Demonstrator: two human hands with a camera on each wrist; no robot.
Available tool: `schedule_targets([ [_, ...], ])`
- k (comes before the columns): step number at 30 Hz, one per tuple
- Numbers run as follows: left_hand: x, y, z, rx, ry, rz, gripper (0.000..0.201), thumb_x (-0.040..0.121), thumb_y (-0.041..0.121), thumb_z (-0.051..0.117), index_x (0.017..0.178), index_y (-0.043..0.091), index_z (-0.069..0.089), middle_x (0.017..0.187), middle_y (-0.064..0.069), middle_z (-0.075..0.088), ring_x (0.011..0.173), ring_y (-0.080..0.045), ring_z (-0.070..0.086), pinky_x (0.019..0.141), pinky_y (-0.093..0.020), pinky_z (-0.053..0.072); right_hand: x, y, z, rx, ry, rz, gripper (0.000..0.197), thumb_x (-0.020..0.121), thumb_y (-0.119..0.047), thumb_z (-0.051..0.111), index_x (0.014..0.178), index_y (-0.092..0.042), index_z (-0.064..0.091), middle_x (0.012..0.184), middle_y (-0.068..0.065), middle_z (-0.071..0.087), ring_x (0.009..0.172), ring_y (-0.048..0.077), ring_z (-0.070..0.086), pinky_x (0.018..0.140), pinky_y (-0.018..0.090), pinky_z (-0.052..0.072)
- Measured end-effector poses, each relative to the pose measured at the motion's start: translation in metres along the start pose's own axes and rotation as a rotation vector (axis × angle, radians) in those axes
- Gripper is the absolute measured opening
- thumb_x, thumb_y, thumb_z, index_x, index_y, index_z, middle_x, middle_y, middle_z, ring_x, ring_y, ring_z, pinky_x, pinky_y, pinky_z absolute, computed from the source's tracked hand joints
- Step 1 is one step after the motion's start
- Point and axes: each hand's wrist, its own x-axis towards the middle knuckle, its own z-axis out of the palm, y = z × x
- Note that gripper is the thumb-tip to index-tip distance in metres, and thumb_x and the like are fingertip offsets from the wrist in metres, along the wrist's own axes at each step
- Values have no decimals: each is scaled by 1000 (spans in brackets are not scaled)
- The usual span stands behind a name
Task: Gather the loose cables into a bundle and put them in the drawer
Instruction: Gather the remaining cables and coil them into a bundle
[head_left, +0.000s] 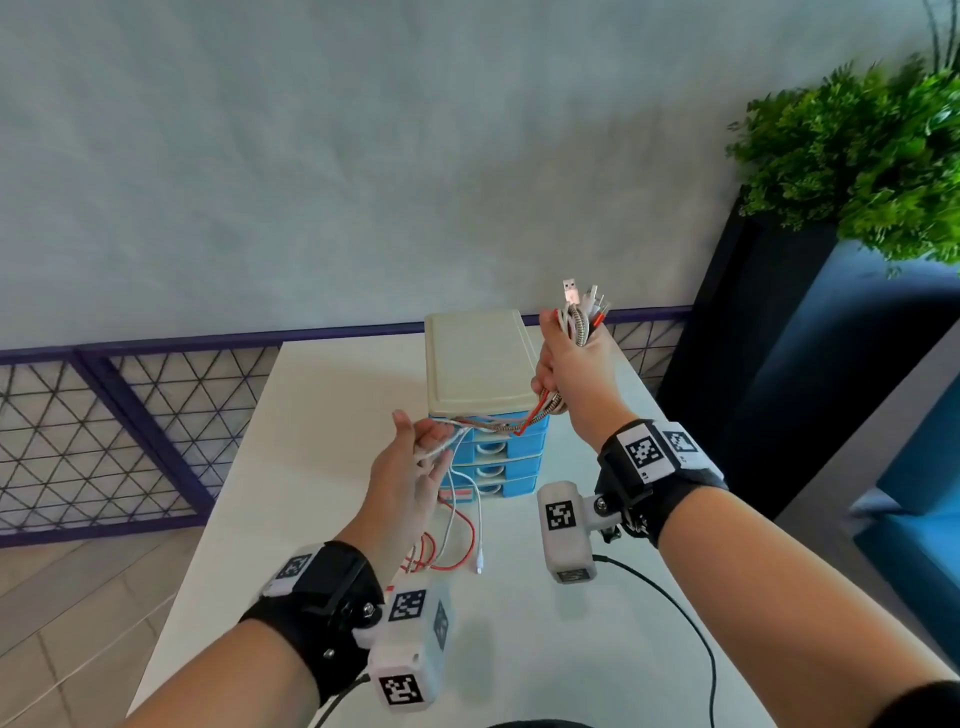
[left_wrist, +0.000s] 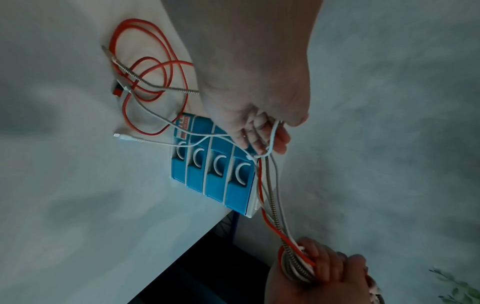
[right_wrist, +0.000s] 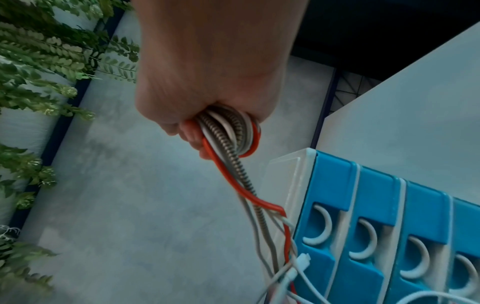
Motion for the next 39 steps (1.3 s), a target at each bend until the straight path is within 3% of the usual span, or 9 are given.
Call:
schedule_targets([
  [8, 11, 2, -20, 877, -245, 424, 53, 96, 51, 33, 63, 13, 49, 50, 4, 39, 48, -13, 34, 59, -32, 37, 12, -12, -7, 92, 112, -10, 25, 96, -24, 56, 75, -15, 46, 39, -7, 34, 30, 10, 32, 41, 25, 40],
  [15, 11, -12, -74, 1657, -456, 179, 41, 96, 53, 27, 69, 29, 46, 57, 9, 51, 53, -10, 53, 61, -25, 45, 23, -39, -5, 396, 135, 11, 22, 97, -23, 55, 77, -18, 46, 42, -7, 32, 32, 8, 28, 38, 22, 36],
  [18, 9, -20, -81, 1730, -448, -32, 43, 95, 52, 32, 87, 20, 60, 72, 7, 61, 70, -14, 67, 70, -28, 56, 16, -44, 6, 398, 50, 24, 24, 97, -23, 55, 75, -18, 47, 41, -7, 32, 31, 7, 28, 37, 22, 36],
  [22, 13, -24, -73, 1812, -484, 108, 51, 79, 66, 39, 91, 22, 62, 82, -2, 66, 74, -24, 69, 70, -37, 57, 11, -35, 17, 204, 2, -2, 28, 96, -26, 57, 74, -16, 42, 41, -7, 34, 32, 10, 30, 41, 24, 39],
  [26, 4, -19, -50, 1541, -411, 215, 39, 64, 45, 72, 97, 30, 59, 99, 11, 59, 90, -8, 61, 77, -26, 55, 10, -26, 22, 51, -16, -41, 33, 96, -26, 55, 69, -15, 41, 40, -6, 36, 31, 10, 34, 44, 29, 41],
  [28, 2, -7, -38, 1483, -523, 42, 64, 67, 32, 81, 123, 29, 49, 115, 21, 49, 108, -1, 52, 87, -14, 43, 10, -23, 23, 28, -18, -45, 33, 96, -26, 56, 69, -15, 41, 39, -6, 37, 30, 10, 35, 43, 29, 41],
  [32, 8, 34, -25, 2006, -837, -536, 42, 64, 61, 71, 70, 20, 61, 64, 7, 54, 61, -16, 52, 64, -29, 36, 11, -18, 22, -15, -79, -24, 34, 96, -28, 56, 68, -15, 41, 40, -7, 37, 32, 11, 36, 44, 28, 43],
  [34, 11, 53, -13, 2193, -776, -674, 35, 82, 48, 61, 92, 16, 70, 83, 3, 73, 78, -13, 68, 73, -27, 47, 9, -16, 22, -18, -126, -3, 34, 96, -29, 56, 68, -16, 42, 42, -6, 37, 33, 11, 37, 45, 28, 43],
  [39, 2, 58, 34, 1759, -416, 383, 38, 101, 34, 30, 87, 14, 59, 95, -8, 65, 91, -24, 59, 79, -33, 42, 1, -13, 30, 81, -256, 62, 33, 96, -29, 57, 68, -16, 43, 44, -4, 32, 35, 11, 36, 44, 27, 43],
])
